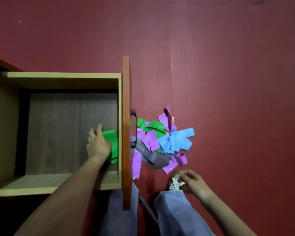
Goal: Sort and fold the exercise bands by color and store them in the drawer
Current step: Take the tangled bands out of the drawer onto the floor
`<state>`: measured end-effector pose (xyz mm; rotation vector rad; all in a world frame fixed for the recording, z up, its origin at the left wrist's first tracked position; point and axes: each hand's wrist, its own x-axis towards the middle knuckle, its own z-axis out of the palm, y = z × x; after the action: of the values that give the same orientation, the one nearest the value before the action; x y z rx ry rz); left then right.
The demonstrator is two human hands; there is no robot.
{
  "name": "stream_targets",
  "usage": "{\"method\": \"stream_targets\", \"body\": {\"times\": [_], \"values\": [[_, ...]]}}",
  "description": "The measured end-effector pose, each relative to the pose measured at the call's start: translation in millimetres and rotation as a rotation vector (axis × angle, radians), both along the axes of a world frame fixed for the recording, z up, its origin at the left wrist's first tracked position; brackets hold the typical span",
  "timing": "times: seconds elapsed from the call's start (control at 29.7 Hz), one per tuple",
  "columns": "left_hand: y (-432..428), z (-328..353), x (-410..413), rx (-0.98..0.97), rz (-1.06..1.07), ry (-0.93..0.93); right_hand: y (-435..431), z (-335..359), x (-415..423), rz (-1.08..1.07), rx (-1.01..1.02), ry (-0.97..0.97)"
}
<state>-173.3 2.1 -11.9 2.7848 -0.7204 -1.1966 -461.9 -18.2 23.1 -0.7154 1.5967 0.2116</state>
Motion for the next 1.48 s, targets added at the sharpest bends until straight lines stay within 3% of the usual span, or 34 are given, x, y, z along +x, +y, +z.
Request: {"method": "stream_targets", "body": {"times": [0.27,0.44,0.64,0.84,1.01,1.31,1.48], "values": [[1,-39,13,-0.014,-0.256,-0.146,14,-37,15,0.078,0.015,0.014],[-2,-9,-8,-0.458,-0.159,-0.08,13,-29,19,-0.037,-0.023,-0.022],[-6,58,-25,-0.853,0.172,-0.041,7,-14,28,-0.077,-0.059,-0.063],[-28,106,-91,-1.133,-0.102,0.128,-4,-12,18,-0.063,-0.077,-0.089],[-38,74,-153,-1.003,-0.007,0.272,-6,-32,-8,-0.063,-0.087,-0.076],[-23,-86,-183,-0.413,0.16,0.212,-17,-130,-46,-0.081,-0.128,-0.031],[-11,-170,-194,-0.406,0.361,0.267,-26,-204,-48,-0.073,-0.193,-0.027]]}}
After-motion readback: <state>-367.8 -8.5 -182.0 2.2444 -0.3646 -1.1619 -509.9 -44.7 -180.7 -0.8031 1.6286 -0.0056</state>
